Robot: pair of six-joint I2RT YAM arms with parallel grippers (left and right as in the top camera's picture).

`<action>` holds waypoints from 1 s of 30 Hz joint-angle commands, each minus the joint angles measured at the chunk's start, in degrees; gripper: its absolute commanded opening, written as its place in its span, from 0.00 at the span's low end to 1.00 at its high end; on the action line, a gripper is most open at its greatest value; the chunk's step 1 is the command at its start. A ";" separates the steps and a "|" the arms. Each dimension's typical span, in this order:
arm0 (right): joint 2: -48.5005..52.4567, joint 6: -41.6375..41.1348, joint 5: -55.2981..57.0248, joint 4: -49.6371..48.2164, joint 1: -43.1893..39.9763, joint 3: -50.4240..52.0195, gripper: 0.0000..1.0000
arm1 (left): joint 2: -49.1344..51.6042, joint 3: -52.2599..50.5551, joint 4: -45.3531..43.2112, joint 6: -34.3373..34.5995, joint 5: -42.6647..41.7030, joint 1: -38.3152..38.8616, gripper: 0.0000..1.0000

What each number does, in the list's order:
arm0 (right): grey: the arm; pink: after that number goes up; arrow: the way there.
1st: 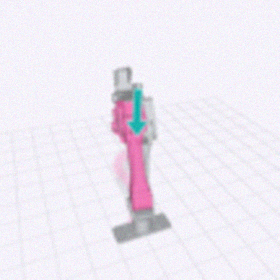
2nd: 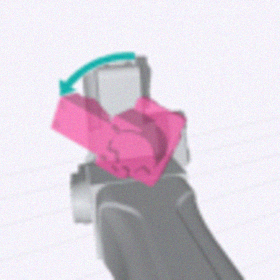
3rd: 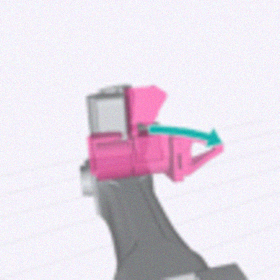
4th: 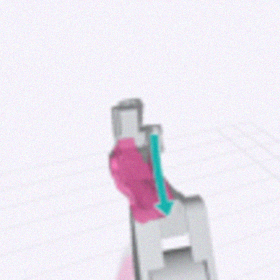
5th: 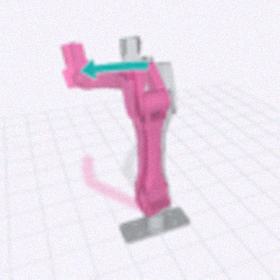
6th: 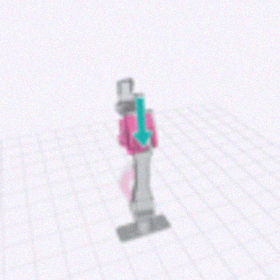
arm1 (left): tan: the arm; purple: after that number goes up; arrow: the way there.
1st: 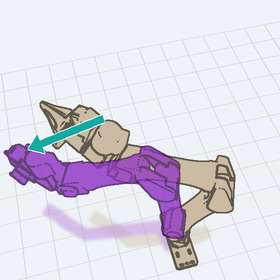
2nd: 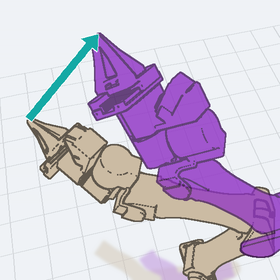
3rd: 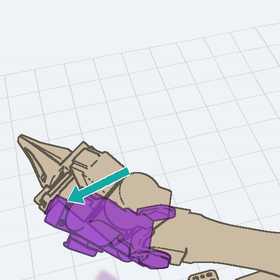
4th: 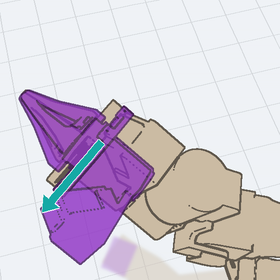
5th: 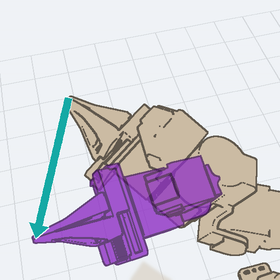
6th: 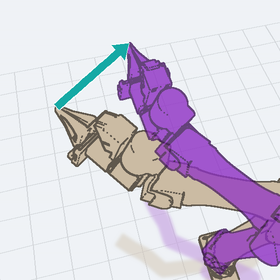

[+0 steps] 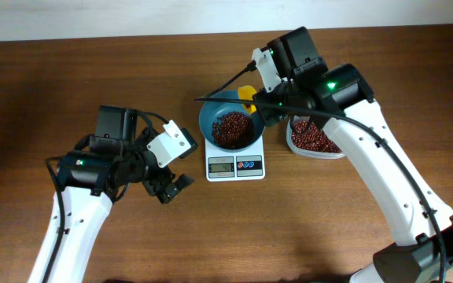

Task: Scoop item into bowl and weigh 50g on scale

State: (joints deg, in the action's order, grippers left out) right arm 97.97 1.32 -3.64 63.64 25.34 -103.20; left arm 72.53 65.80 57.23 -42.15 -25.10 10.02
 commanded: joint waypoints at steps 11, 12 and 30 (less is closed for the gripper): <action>0.09 -3.06 0.94 0.02 0.52 -1.97 0.04 | -0.94 0.96 -0.07 0.74 -0.98 0.11 0.99; 0.68 -2.43 1.01 0.09 0.52 -1.97 0.04 | -0.94 0.96 -0.04 0.74 -0.98 0.11 0.99; 3.21 -2.29 7.28 1.99 4.94 -3.48 0.04 | -0.94 0.96 -0.04 0.74 -0.98 0.11 0.99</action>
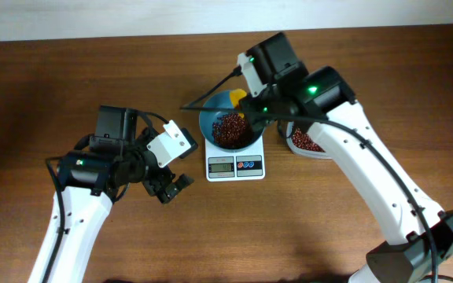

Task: Scoop item into bowl and weigh 50g on scale

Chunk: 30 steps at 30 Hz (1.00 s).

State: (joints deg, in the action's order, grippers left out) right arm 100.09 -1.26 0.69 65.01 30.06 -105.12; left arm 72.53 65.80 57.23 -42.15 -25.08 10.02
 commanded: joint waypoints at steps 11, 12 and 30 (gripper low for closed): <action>1.60 0.33 8.76 2.21 0.63 -2.43 0.04 | -0.94 0.96 -0.04 0.74 -1.01 0.11 0.99; 1.44 0.33 8.57 2.10 0.98 -2.84 0.04 | -0.94 0.96 -0.04 0.74 -1.01 0.11 0.99; 0.68 -4.63 -3.10 2.51 -3.06 -3.23 0.04 | -0.94 0.96 -0.04 0.74 -1.01 0.11 0.99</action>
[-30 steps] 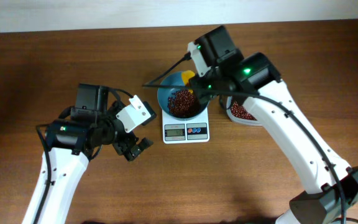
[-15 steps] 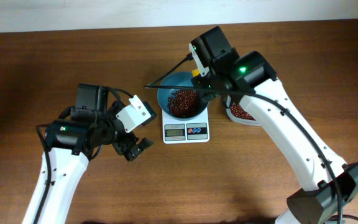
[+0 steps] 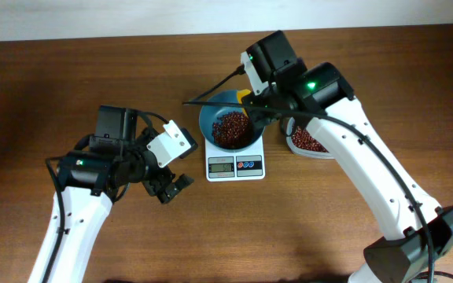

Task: Scoop item into bowl and weigh 50g on scale
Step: 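Lift the yellow scoop away from the bowl and carry it right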

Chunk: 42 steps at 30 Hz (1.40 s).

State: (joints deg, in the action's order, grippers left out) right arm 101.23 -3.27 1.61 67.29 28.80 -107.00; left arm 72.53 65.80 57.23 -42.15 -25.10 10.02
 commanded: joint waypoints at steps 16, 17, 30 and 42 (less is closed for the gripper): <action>-7.13 -6.27 -17.62 2.64 -18.73 -1.36 0.04 | -0.94 0.96 -0.04 0.74 -0.98 0.11 0.99; -7.80 -6.32 -17.64 2.82 -19.54 -1.36 0.04 | -0.94 0.96 -0.04 0.74 -0.98 0.11 0.99; -14.38 -9.01 -22.29 5.42 -31.98 -1.36 0.04 | -0.94 0.96 -0.04 0.74 -0.98 0.11 0.99; -17.79 -2.80 -22.84 16.50 -40.61 -1.33 0.04 | -0.94 0.96 -0.04 0.74 -0.98 0.11 0.99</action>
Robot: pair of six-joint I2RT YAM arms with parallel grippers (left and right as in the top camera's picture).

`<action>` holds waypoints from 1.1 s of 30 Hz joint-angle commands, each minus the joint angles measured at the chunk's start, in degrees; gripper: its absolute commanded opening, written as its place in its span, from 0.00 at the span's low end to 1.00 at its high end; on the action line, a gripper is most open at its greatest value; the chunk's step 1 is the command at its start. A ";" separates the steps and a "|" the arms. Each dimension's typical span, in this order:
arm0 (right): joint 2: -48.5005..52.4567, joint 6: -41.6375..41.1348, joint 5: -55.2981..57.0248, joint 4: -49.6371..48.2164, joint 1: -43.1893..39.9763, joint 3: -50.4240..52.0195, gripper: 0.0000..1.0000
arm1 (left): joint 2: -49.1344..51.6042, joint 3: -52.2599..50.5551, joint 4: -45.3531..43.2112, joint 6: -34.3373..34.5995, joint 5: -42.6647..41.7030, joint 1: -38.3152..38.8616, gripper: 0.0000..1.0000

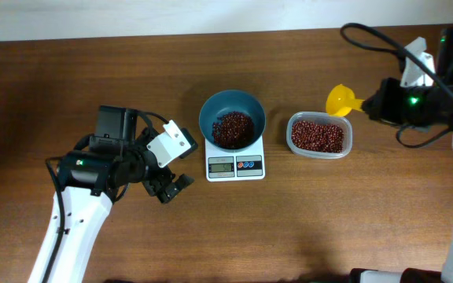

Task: Scoop item into bowl and weigh 50g on scale

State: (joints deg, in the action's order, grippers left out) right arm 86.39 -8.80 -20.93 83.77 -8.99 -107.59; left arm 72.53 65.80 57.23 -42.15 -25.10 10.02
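Note:
A blue bowl [231,118] holding red beans stands on the white scale [235,166] at the table's middle; the display is too small to read. To its right sits a clear tub [319,134] of red beans. Past the tub's upper right corner hangs the yellow scoop [340,100], its handle in my right gripper [370,107], which is shut on it. Whether the scoop carries beans cannot be told. My left gripper [174,186] stands open and empty left of the scale.
The brown wooden table [305,220] runs to a pale wall along the back edge. A black cable [376,39] loops from the right arm above the tub's side.
My right gripper and the scoop were over the bowl's far right rim; now they are far to the right, beyond the tub. The bowl is uncovered. The left arm has not moved.
At first my right gripper held the yellow scoop at the bowl's right rim, near the tub. At the two following moments the scoop was over the bowl's back rim. Now it hangs right of the tub, with beans lying in the bowl. The left arm stayed still throughout.

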 commanded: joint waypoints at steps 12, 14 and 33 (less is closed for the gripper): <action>-16.26 5.68 7.04 8.04 -6.51 -0.28 0.04 | -0.94 0.96 -0.04 0.74 -0.98 0.11 0.99; -16.81 5.88 5.42 10.16 -6.51 0.55 0.04 | -0.94 0.96 -0.07 0.74 -0.98 0.11 0.99; -49.53 -2.19 8.76 13.53 -6.47 16.79 0.04 | -0.94 0.96 -0.07 0.74 -0.98 0.11 0.99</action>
State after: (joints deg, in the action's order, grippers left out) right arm 42.37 -6.33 -14.15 96.97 -15.25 -95.81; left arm 72.51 65.80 57.25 -42.15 -25.10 10.02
